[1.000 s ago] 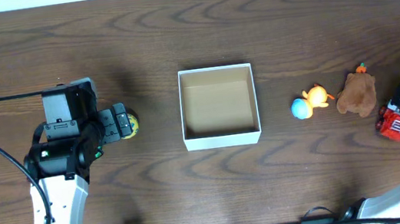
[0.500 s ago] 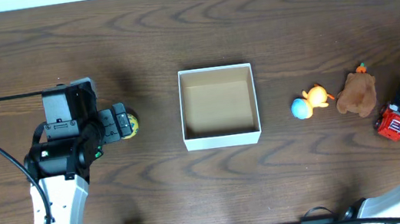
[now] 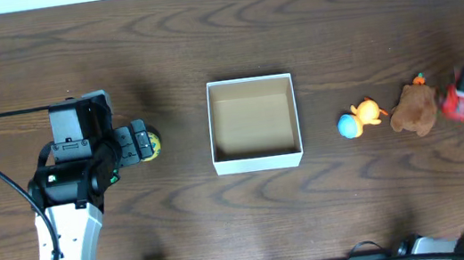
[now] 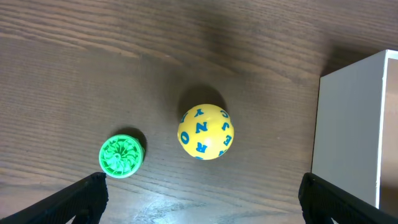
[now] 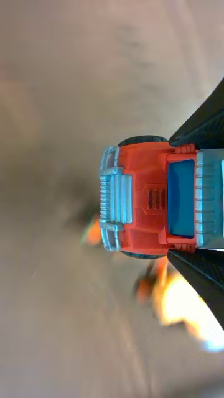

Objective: Pack container
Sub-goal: 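Lower the right gripper onto the red toy truck and grasp it, then carry the red truck into the white box and release it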

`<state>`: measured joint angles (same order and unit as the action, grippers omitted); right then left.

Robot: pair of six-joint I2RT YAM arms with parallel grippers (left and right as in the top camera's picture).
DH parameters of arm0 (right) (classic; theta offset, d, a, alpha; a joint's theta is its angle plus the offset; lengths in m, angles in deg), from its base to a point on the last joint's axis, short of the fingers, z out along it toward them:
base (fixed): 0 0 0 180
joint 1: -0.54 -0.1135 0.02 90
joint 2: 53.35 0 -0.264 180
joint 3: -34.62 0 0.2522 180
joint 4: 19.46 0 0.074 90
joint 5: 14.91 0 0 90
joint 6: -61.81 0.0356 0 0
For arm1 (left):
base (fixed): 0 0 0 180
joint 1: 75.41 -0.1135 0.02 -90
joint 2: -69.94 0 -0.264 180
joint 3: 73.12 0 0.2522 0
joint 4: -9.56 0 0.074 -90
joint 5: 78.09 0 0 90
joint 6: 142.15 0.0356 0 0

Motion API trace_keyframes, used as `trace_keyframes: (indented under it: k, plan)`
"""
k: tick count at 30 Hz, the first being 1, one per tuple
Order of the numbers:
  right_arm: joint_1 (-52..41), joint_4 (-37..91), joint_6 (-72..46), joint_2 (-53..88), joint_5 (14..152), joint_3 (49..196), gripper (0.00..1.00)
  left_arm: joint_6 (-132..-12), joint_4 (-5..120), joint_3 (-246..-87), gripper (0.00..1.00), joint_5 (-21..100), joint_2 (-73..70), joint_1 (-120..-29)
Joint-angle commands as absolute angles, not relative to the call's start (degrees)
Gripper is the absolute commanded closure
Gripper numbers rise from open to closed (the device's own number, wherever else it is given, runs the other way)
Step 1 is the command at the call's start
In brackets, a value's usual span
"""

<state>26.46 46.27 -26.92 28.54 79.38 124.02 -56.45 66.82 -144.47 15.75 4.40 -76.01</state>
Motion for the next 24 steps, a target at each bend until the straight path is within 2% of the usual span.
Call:
trace_keyframes:
  k: [1, 7, 14, 18, 24]
  plan:
    - [17.6, 45.2, -23.5, 21.8, 80.5, 126.2, 0.99, -56.6, 67.0, -145.6, 0.02, 14.9, 4.4, -76.2]
    - [-1.8, 38.8, -15.8, 19.2, 79.5, 126.2, 0.99, -56.6, 67.0, -145.6, 0.02, 14.9, 4.4, -76.2]
    - [-21.0, 34.2, -12.4, 25.9, 71.1, 126.2, 0.99, -56.6, 67.0, -145.6, 0.02, 14.9, 4.4, -76.2]
    - [-25.8, 34.9, -6.7, 31.9, 71.3, 126.2, 0.99, -56.6, 67.3, -145.6, 0.02, 14.9, 4.4, -76.2]
    - [-29.7, 34.8, -6.0, 40.6, 76.2, 126.2, 0.99, -56.6, 67.4, -145.6, 0.02, 14.9, 4.4, -76.2]
